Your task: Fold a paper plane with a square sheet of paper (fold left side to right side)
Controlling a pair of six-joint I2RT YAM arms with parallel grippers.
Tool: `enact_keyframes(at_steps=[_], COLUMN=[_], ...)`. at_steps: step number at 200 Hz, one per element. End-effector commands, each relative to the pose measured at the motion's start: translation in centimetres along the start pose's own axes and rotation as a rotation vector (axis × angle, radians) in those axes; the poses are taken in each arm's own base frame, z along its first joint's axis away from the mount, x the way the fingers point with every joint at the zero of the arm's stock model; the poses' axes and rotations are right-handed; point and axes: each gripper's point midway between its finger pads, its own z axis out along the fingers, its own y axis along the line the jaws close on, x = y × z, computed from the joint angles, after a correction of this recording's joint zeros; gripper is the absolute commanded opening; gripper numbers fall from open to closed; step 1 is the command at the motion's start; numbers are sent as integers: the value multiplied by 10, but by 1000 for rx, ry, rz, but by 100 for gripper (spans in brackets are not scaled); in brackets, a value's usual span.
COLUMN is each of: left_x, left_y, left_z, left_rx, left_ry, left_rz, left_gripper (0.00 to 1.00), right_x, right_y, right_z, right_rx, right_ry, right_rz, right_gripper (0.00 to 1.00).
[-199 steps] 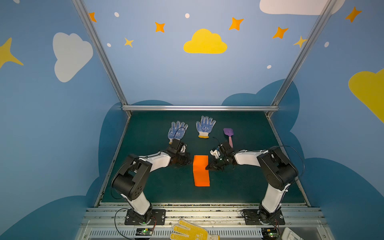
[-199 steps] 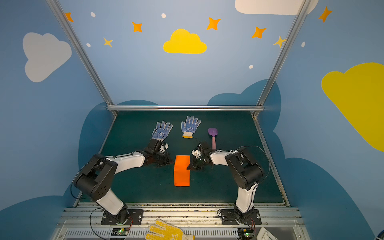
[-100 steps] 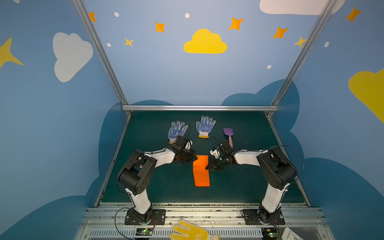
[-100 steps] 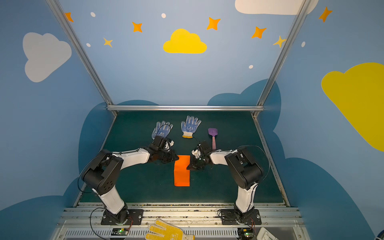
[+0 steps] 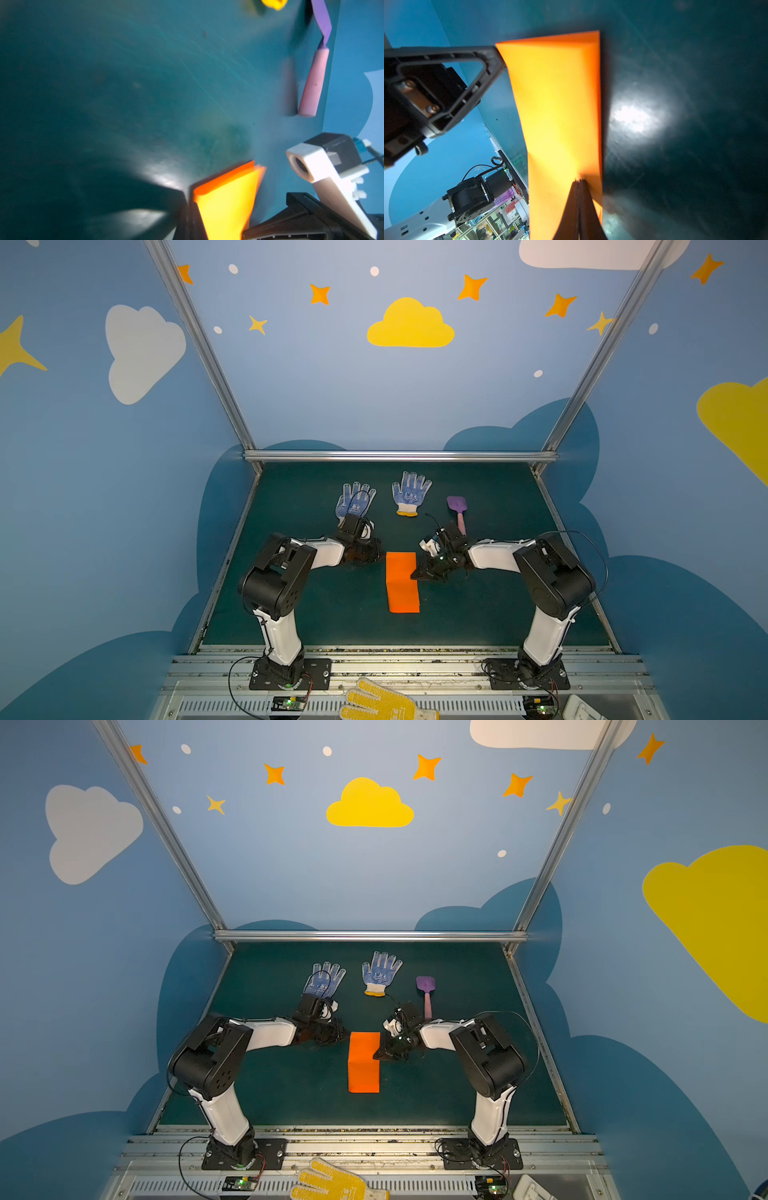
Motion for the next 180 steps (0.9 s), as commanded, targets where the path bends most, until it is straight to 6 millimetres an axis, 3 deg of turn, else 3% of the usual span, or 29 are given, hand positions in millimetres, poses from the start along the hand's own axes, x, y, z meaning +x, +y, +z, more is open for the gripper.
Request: enact_keyframes(at_steps=[1,25,52,75,95,180], left_x=[0,11,54,91,110,127], left_y=[15,-12,-33,-40,-39,-46], left_z=[-18,-42,-51,-51,-54,-47], left_rx=[-68,-2,34,40,37,72], left_ry=[-23,-26,28,64,67,65], left_rz=[-27,-10,23,38,40,69], left_gripper=[4,4,4,4,4,4], right_x=[34,33,31,31,31,35], right_y=[-97,-97,-96,-96,-98,-104], right_z=[23,23,23,23,24,27], right_rx=[330,328,326,330,337,344], right_ry=[47,45,41,43,42,50], right_rz=[131,129,127,129,129,144], right_gripper=[0,0,0,0,0,0])
